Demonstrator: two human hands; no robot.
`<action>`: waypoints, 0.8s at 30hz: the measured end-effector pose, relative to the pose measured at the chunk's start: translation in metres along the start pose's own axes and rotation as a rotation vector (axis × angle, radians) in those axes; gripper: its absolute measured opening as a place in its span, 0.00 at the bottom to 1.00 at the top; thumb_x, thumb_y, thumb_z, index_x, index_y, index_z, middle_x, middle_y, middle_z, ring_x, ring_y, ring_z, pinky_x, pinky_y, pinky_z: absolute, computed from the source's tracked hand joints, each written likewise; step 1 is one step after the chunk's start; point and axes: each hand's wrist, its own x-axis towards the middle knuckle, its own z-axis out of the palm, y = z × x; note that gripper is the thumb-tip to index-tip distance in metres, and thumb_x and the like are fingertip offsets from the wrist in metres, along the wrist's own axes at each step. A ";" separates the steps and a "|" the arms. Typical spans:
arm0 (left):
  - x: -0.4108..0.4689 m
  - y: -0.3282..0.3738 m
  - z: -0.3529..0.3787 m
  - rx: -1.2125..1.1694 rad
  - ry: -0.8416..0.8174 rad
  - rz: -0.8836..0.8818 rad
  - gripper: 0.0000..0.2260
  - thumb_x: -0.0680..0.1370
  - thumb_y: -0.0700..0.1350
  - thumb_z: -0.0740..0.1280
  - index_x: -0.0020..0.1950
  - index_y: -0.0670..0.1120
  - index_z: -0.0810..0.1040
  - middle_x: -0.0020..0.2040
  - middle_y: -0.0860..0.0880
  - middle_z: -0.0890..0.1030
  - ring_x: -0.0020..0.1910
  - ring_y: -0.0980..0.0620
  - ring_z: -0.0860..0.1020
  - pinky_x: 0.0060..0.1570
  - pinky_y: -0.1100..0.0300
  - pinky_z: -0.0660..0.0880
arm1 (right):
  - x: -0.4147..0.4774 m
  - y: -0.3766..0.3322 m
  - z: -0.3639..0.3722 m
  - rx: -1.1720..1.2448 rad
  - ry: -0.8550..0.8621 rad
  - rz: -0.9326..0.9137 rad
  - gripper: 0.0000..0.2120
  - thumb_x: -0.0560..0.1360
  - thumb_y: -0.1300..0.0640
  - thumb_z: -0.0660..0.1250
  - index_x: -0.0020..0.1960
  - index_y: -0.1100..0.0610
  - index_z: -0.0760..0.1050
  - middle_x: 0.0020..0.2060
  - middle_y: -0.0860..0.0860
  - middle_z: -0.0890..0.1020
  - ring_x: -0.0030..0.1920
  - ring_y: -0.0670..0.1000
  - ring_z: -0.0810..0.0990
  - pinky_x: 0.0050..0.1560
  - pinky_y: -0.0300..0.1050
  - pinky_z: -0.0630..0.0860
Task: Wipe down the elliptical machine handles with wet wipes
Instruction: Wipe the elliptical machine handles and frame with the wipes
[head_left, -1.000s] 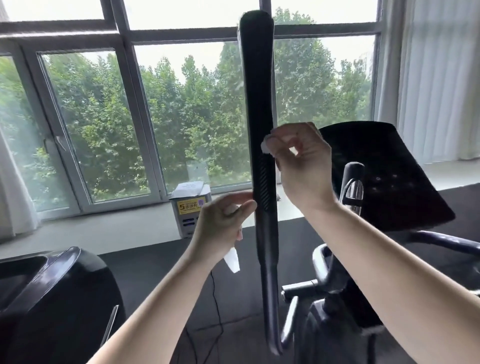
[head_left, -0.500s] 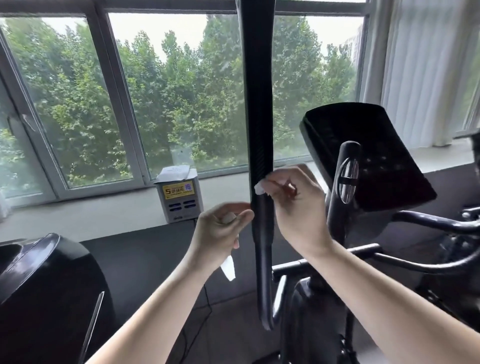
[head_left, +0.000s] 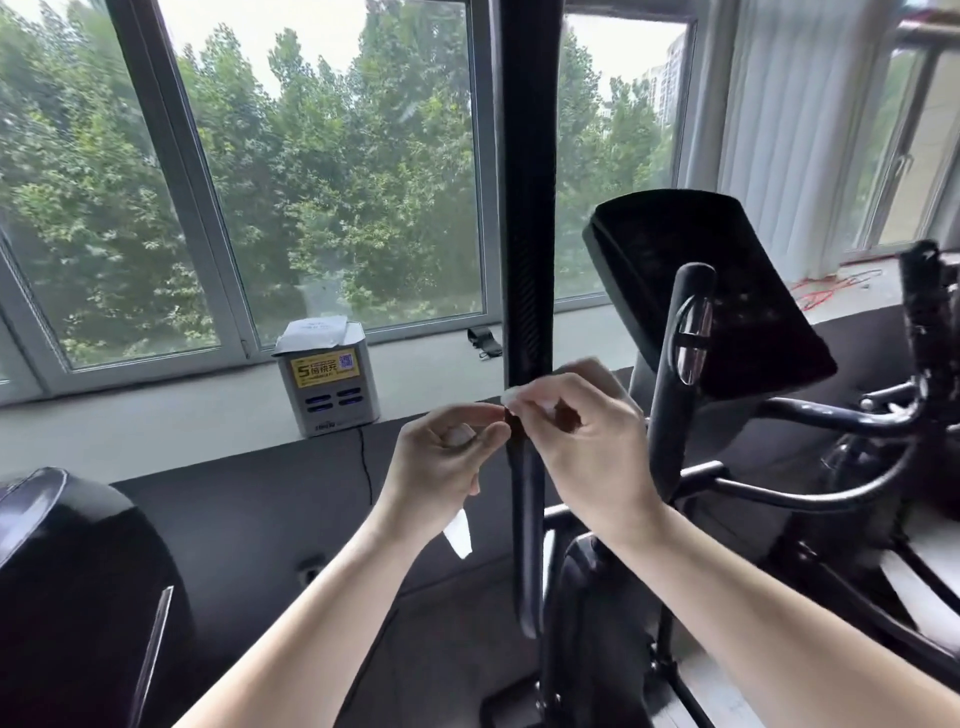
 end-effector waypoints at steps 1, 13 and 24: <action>0.000 -0.001 0.000 -0.002 -0.005 0.006 0.04 0.76 0.46 0.75 0.49 0.53 0.86 0.25 0.54 0.76 0.23 0.52 0.72 0.23 0.66 0.69 | 0.004 -0.002 0.001 -0.010 0.007 -0.018 0.05 0.73 0.68 0.79 0.46 0.61 0.86 0.41 0.51 0.79 0.37 0.45 0.78 0.41 0.38 0.78; 0.003 -0.020 -0.003 -0.071 -0.062 0.015 0.05 0.76 0.43 0.76 0.51 0.49 0.87 0.27 0.48 0.76 0.23 0.50 0.71 0.26 0.62 0.71 | -0.033 -0.003 0.002 -0.047 0.029 0.076 0.05 0.71 0.63 0.80 0.46 0.61 0.86 0.41 0.52 0.82 0.41 0.45 0.80 0.44 0.37 0.78; 0.001 -0.023 0.000 -0.119 -0.057 0.015 0.06 0.76 0.43 0.76 0.52 0.48 0.87 0.27 0.40 0.67 0.24 0.48 0.68 0.26 0.61 0.71 | -0.071 0.016 0.007 0.475 0.141 0.481 0.07 0.74 0.71 0.73 0.46 0.60 0.83 0.44 0.58 0.84 0.47 0.52 0.84 0.52 0.41 0.79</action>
